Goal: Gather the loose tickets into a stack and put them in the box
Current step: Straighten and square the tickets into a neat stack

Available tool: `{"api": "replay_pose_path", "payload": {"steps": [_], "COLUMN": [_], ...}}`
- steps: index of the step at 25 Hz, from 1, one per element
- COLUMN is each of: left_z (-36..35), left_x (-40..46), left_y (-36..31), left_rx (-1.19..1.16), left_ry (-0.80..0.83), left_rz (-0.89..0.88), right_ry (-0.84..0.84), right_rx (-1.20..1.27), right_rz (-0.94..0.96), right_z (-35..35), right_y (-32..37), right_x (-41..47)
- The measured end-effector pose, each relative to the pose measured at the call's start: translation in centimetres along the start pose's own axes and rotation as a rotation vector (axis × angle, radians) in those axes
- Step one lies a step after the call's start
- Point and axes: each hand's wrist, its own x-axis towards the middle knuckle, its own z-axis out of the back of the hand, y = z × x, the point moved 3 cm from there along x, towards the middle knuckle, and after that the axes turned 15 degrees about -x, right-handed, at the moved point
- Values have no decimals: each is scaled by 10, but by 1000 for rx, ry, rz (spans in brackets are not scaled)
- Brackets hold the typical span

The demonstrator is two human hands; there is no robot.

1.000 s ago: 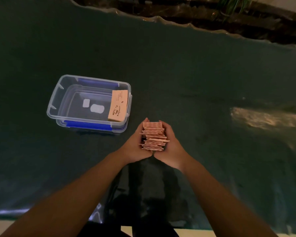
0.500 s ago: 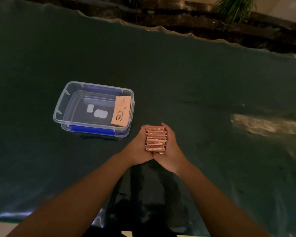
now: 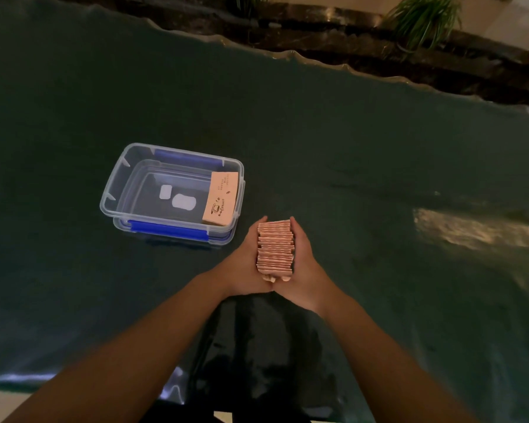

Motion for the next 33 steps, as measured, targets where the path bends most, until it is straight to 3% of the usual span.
{"api": "replay_pose_path", "payload": {"steps": [5,12,16,22,27,30,33], "left_z": [-5,9,4,2,7,1,-13], "left_x": [-2,-1,1,3,-4,-8,-10], "left_y": [-10,-9,-6,-8,-11,-24,-34], "left_rx": [-8,31,33,-5,-240,-437,-543], "left_ry": [-93,-7,-1,-136,-136,-157,-73], "left_rz": [0,-2,12,95,159,229,237], "right_ry": [-68,74,25,11,22,17,63], "right_rx": [-47,52,68,161,378,665,966], "right_rz": [-8,-43,-67,-80,-112,-222,-235], "right_z": [4,5,-6,-8,-6,-10,-22], "right_y": [-3,-23,-17,-17,-36,-48,-48], "right_x": [3,1,9,12,-1,-14,-23]}}
